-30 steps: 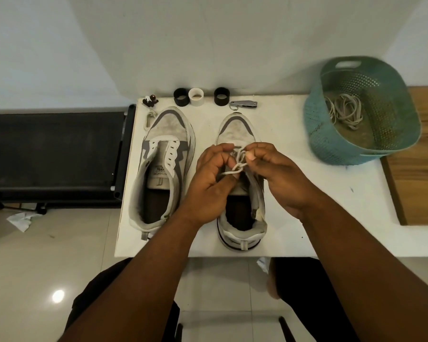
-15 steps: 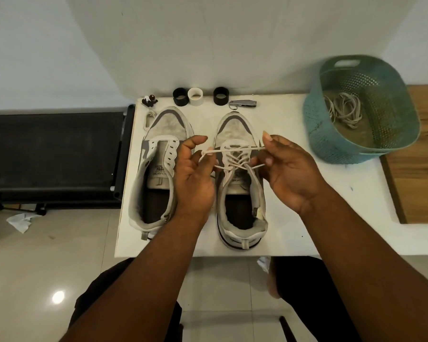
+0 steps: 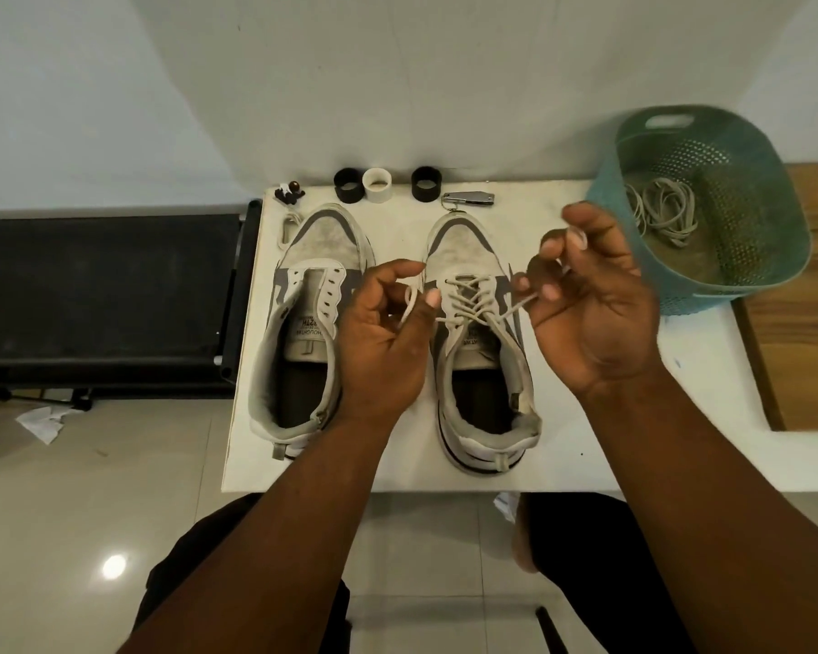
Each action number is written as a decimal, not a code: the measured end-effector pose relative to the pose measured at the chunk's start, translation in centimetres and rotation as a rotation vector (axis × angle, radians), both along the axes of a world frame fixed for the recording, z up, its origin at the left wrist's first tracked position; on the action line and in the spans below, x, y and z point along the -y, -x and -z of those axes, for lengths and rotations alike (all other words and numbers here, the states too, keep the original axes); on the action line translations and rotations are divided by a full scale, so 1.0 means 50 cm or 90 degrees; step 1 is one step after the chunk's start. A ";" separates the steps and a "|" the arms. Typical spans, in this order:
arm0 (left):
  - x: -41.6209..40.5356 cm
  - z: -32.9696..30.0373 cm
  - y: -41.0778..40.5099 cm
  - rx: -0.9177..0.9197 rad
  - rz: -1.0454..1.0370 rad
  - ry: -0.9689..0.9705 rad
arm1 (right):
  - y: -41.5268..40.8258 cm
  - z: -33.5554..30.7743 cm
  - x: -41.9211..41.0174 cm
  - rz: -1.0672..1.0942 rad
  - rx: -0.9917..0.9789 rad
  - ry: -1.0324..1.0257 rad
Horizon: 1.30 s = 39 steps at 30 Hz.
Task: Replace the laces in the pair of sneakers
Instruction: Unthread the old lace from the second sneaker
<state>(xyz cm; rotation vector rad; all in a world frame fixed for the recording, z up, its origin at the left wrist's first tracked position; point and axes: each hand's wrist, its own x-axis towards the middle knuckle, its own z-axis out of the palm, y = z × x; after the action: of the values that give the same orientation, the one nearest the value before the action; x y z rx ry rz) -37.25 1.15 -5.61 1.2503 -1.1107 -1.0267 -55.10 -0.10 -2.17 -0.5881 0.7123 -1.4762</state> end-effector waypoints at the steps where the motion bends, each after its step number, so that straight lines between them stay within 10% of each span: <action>1: 0.002 0.005 -0.002 0.016 -0.019 -0.010 | 0.006 -0.003 0.003 0.023 0.012 -0.004; 3: 0.007 0.020 -0.008 0.075 -0.053 -0.047 | 0.013 -0.001 0.009 0.096 -0.093 -0.087; 7: 0.005 0.044 -0.009 0.227 -0.027 -0.111 | 0.035 0.041 0.015 0.007 -0.704 -0.302; 12: -0.010 0.016 -0.007 0.293 0.013 0.087 | 0.045 0.018 -0.009 -0.030 -1.191 -0.196; 18: -0.022 0.021 -0.003 0.306 0.146 0.096 | -0.014 -0.015 -0.017 -0.123 -1.022 0.061; 30: -0.027 0.006 0.019 0.488 0.057 0.077 | -0.015 -0.002 -0.021 -0.131 -1.004 0.001; 39: 0.000 -0.006 0.033 -0.083 -0.029 -0.200 | -0.020 0.004 -0.018 -0.090 -0.977 -0.111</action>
<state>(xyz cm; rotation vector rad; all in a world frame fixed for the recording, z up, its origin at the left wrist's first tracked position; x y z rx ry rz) -38.90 1.12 -5.32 1.4269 -0.8385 -1.2637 -54.10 0.82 -2.36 -1.5955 1.8643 -0.5788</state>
